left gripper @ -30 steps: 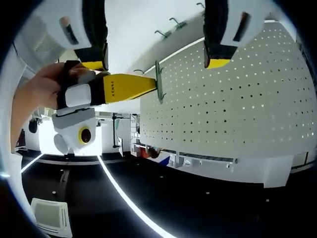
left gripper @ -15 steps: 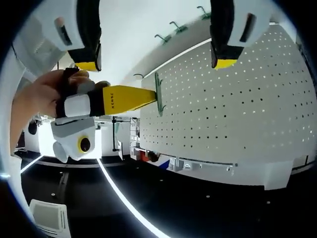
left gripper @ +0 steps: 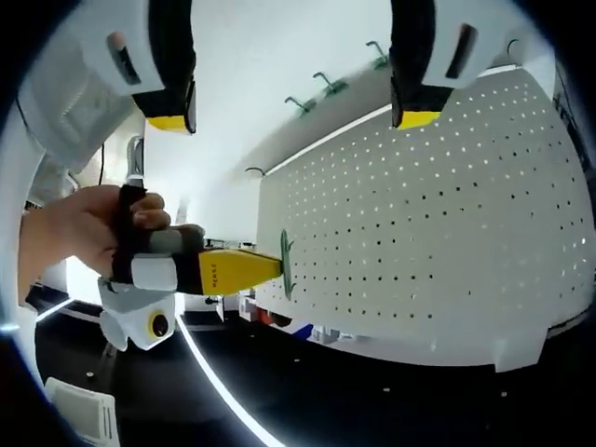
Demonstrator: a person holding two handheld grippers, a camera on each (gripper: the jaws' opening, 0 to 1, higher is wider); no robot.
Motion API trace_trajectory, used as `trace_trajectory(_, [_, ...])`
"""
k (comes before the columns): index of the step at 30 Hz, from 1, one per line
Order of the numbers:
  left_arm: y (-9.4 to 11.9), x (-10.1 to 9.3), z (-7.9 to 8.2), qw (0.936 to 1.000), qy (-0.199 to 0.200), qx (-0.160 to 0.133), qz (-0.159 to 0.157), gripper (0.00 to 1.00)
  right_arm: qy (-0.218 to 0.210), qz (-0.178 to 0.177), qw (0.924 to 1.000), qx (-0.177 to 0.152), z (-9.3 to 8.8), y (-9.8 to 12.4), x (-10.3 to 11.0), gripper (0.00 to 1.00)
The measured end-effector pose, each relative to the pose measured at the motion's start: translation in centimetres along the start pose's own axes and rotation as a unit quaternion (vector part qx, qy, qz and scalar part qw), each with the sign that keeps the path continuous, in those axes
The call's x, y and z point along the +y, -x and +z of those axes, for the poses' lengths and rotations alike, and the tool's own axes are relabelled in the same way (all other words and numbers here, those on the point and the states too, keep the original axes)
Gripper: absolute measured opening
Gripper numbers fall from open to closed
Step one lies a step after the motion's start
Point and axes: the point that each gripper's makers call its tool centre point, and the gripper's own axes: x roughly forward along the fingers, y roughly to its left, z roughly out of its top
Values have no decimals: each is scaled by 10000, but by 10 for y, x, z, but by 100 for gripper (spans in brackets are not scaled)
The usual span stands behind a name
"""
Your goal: Insert the hook assembly into the mounting plate slot until the hook locks in place.
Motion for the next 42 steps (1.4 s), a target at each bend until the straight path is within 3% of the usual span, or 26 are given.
trace_trajectory(19, [11,9,-45,9979,211,556,249,86,379,-913,9951,46,21,-1,-48,0])
trace_trajectory(34, [13,12,-55,9968,373,653,276,84,746,-1664,9832,24,46,-27,-67,0])
trace_trajectory(42, [15,17,-58,9966,374,676,299,83,746,-1873,9794,-86,58,-47,-72,0])
